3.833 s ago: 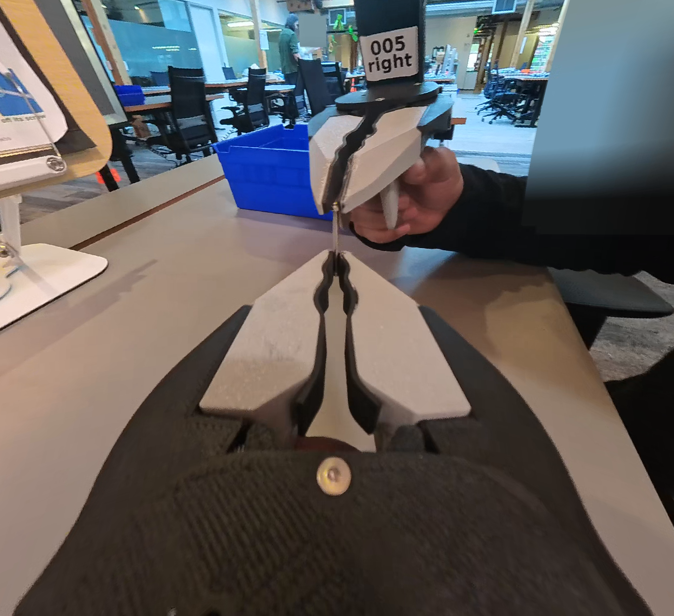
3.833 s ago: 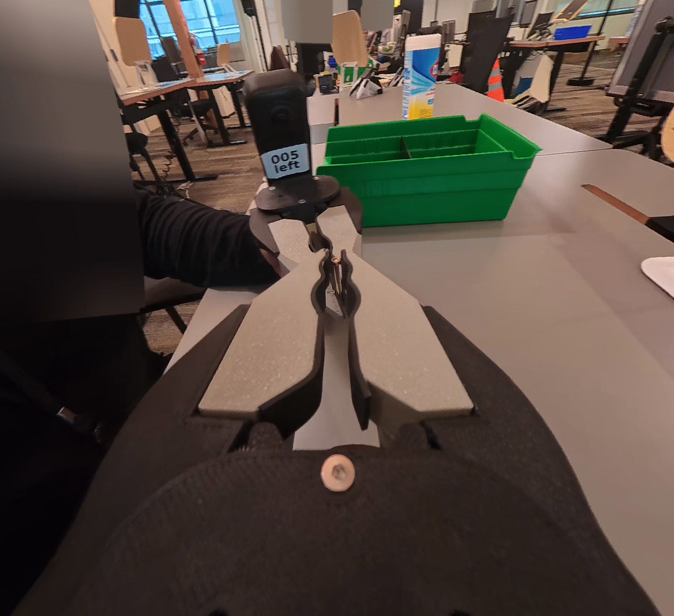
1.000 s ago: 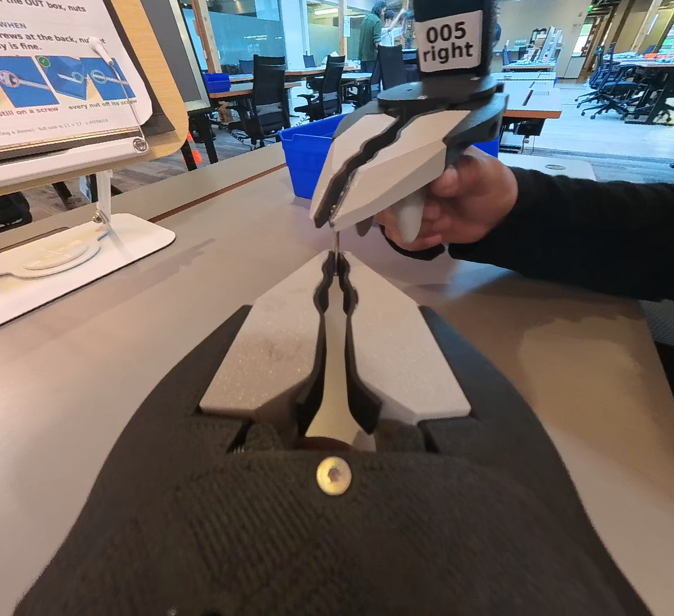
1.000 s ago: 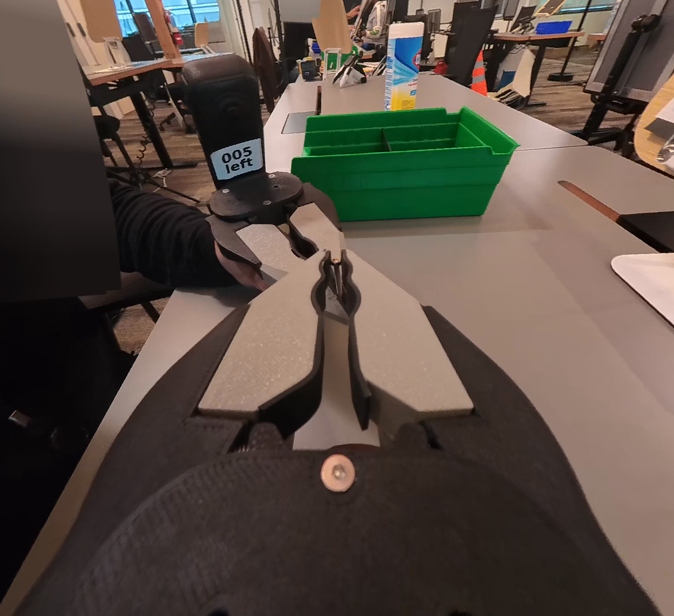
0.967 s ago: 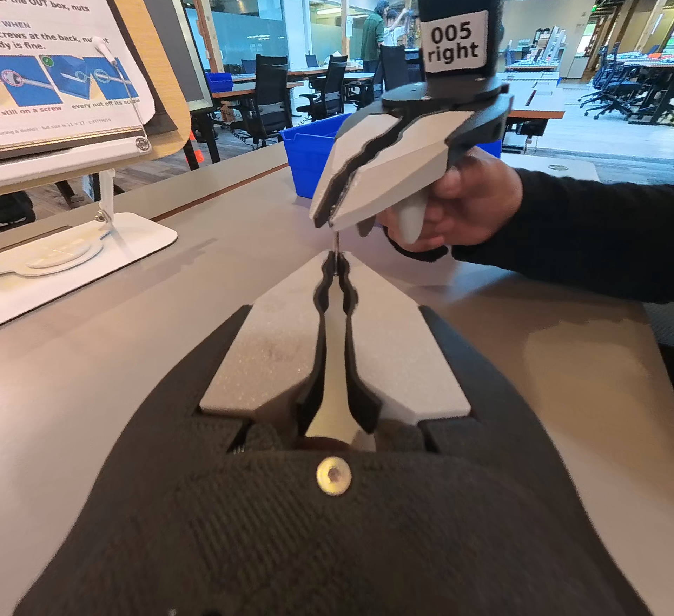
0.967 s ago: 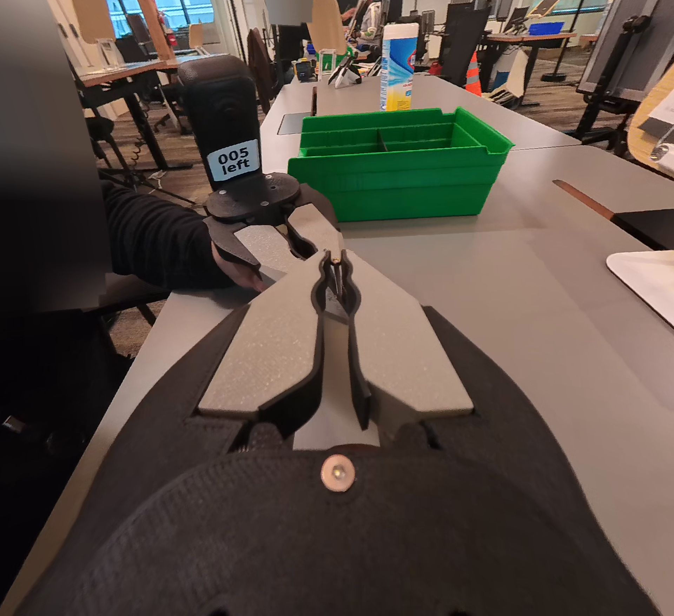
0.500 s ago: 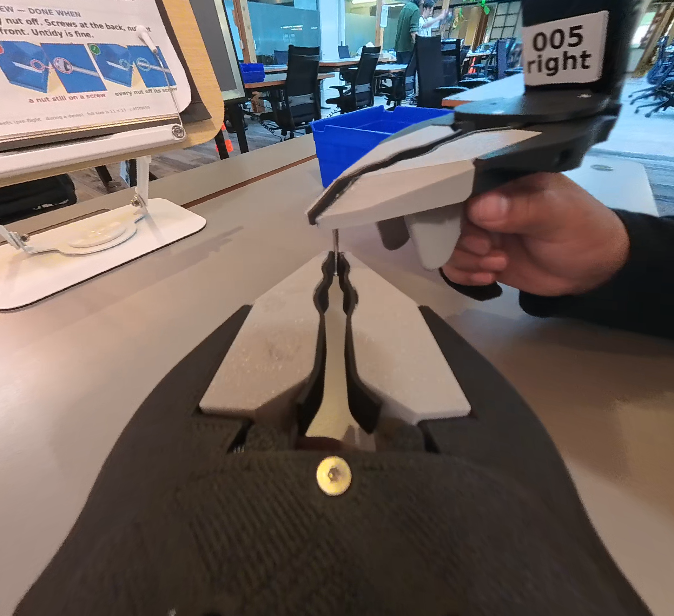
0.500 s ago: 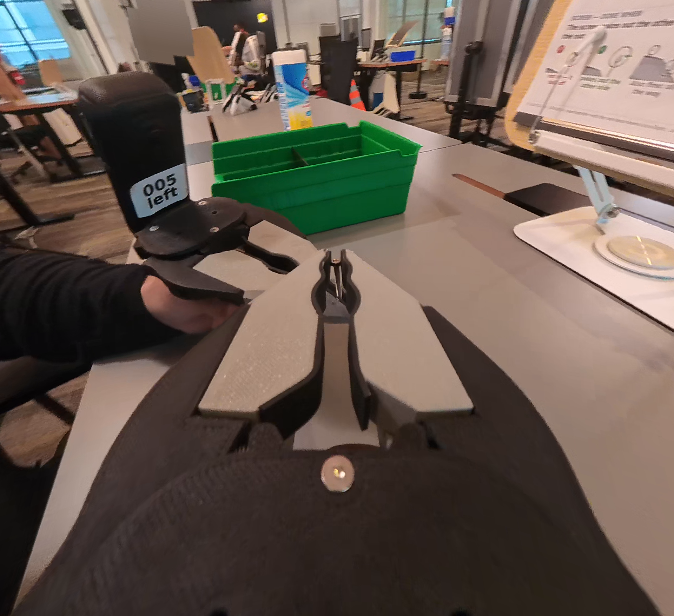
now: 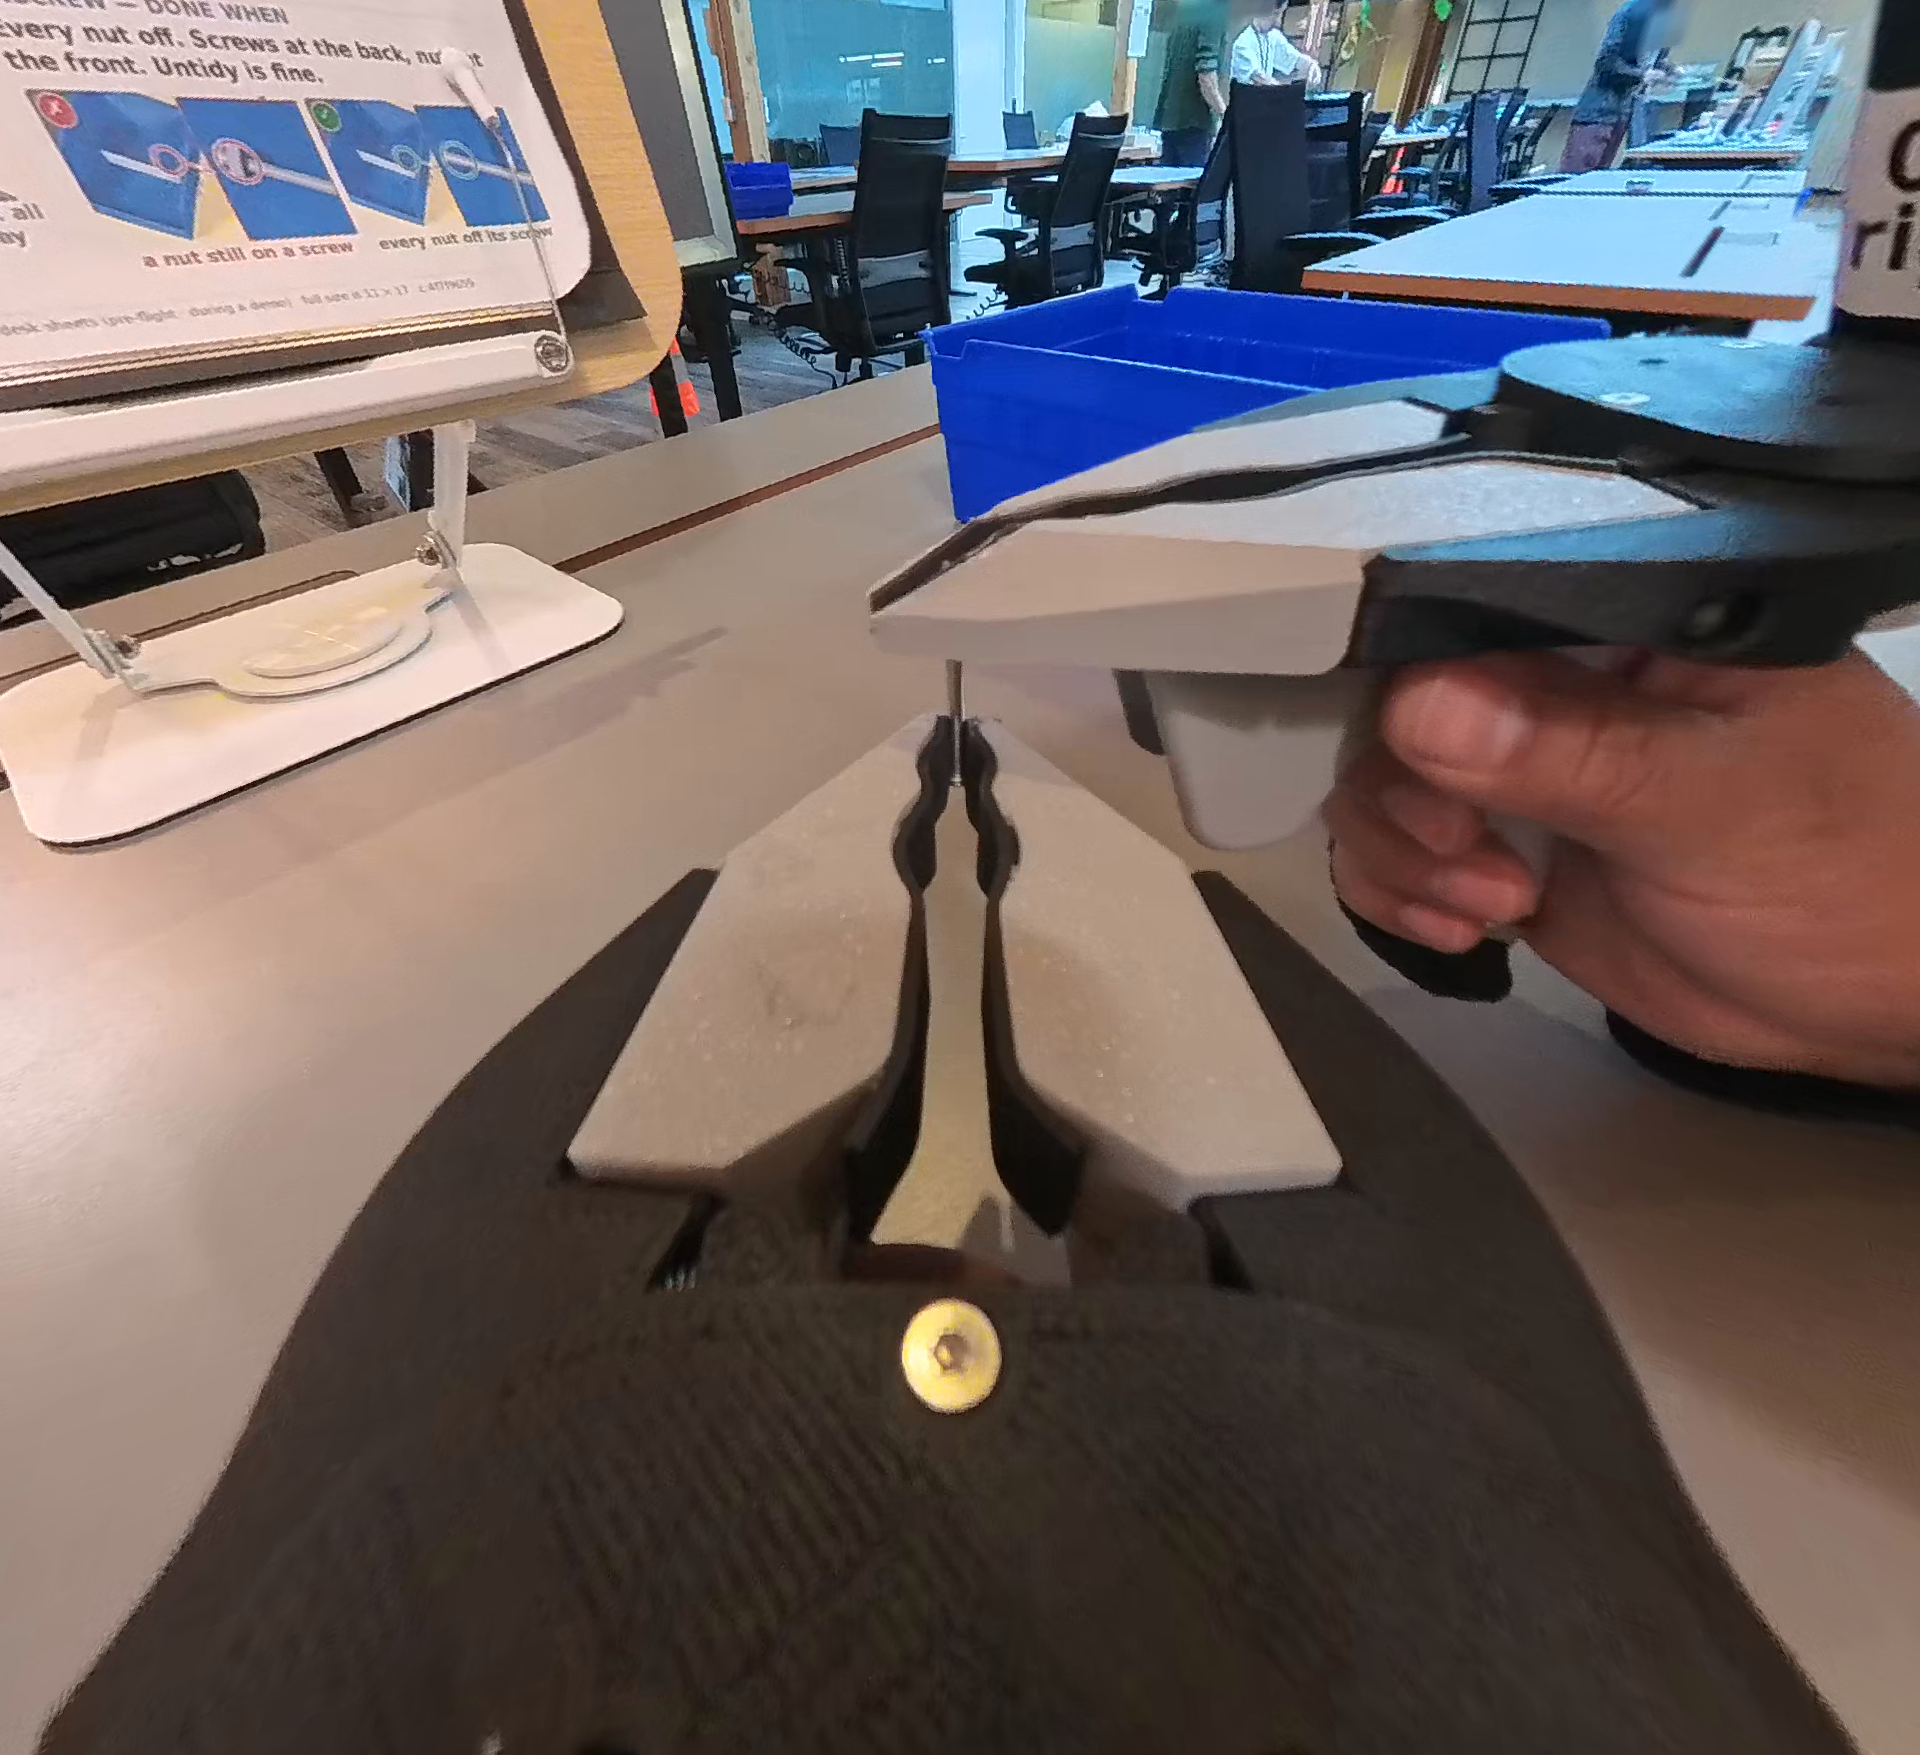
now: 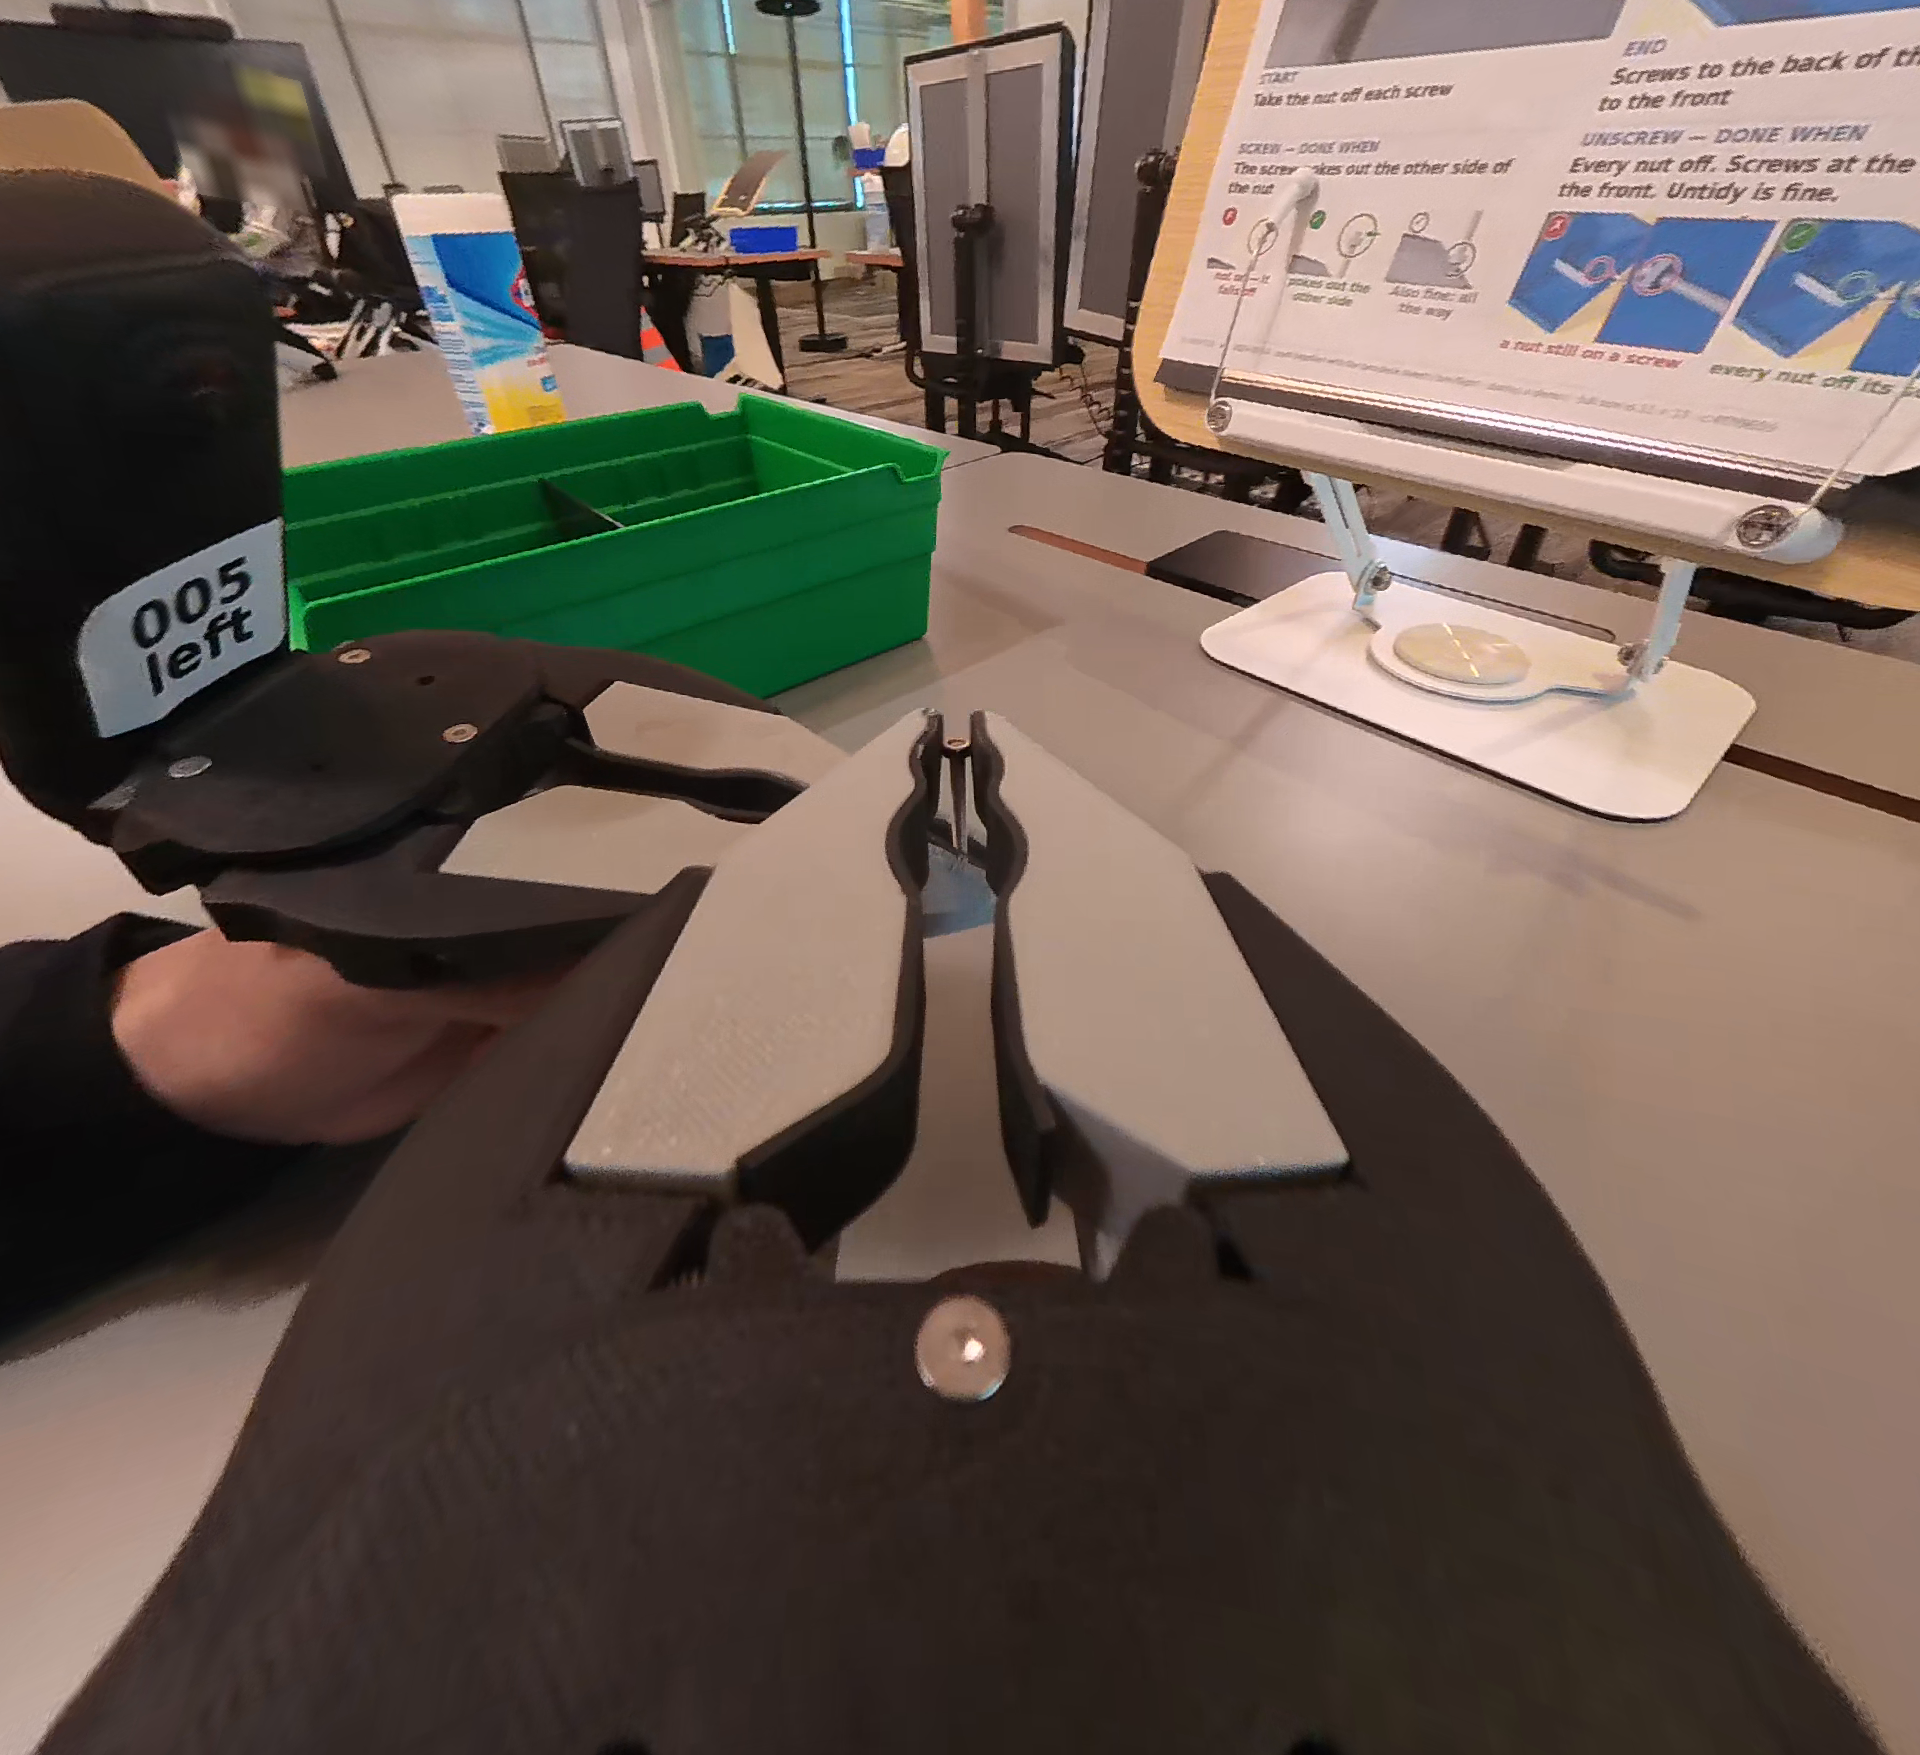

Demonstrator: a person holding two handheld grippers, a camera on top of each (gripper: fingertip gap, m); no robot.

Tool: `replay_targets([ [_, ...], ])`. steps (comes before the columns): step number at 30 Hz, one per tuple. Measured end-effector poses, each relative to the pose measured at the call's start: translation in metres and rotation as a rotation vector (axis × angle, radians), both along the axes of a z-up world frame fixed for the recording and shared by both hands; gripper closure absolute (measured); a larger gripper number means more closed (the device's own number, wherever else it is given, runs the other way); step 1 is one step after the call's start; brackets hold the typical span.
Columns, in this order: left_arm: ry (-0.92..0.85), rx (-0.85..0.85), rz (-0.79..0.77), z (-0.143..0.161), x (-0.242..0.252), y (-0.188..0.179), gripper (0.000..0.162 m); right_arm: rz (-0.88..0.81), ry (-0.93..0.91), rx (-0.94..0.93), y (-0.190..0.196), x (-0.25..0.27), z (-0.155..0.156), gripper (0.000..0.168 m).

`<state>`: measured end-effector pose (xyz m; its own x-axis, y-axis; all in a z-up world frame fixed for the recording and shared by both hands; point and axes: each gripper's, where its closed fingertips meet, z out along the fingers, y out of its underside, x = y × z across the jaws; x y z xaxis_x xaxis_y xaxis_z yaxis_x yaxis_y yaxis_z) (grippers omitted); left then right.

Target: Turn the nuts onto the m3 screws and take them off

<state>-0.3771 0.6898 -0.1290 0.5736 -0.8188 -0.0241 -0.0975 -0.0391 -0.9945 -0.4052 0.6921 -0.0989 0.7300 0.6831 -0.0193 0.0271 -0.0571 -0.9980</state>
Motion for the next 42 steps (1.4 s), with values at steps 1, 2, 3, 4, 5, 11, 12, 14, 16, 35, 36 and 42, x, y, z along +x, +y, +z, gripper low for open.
replay_targets([
  [1,0.001,0.0,0.004,0.0,0.0,0.001,0.162,-0.011,0.004,-0.001,0.001,0.0,0.0,0.166],
  [2,0.003,0.0,0.007,0.0,-0.001,0.001,0.162,-0.021,0.008,-0.002,0.001,-0.001,0.0,0.166],
  [3,0.004,0.002,0.01,0.0,-0.001,0.001,0.162,-0.03,0.011,-0.003,0.002,-0.001,-0.001,0.166],
  [4,0.006,0.003,0.012,0.0,-0.002,0.001,0.162,-0.04,0.013,-0.003,0.002,-0.002,-0.001,0.166],
  [5,0.006,0.005,0.012,0.0,-0.001,0.001,0.162,-0.049,0.015,-0.001,0.003,-0.002,-0.001,0.166],
  [11,0.006,0.006,0.005,0.0,0.0,0.0,0.162,-0.061,0.026,-0.014,0.004,-0.003,-0.004,0.165],
  [12,0.006,0.003,0.004,0.0,0.0,0.0,0.162,-0.051,0.042,-0.007,0.002,-0.003,-0.001,0.161],
  [14,0.005,0.001,0.003,0.0,0.0,0.0,0.162,-0.029,0.07,0.009,-0.002,-0.003,0.005,0.149],
  [16,0.003,0.0,0.003,0.0,0.0,0.0,0.162,-0.026,0.073,0.025,-0.006,-0.001,0.009,0.136],
  [35,-0.068,0.017,-0.186,0.01,0.015,-0.026,0.162,0.729,0.075,-0.018,-0.05,-0.007,0.02,0.116],
  [36,-0.071,0.017,-0.193,0.011,0.015,-0.028,0.162,0.75,0.068,-0.019,-0.053,-0.01,0.019,0.116],
  [42,-0.069,0.032,-0.183,0.013,0.015,-0.028,0.162,0.756,0.039,-0.018,-0.054,-0.014,0.014,0.123],
])
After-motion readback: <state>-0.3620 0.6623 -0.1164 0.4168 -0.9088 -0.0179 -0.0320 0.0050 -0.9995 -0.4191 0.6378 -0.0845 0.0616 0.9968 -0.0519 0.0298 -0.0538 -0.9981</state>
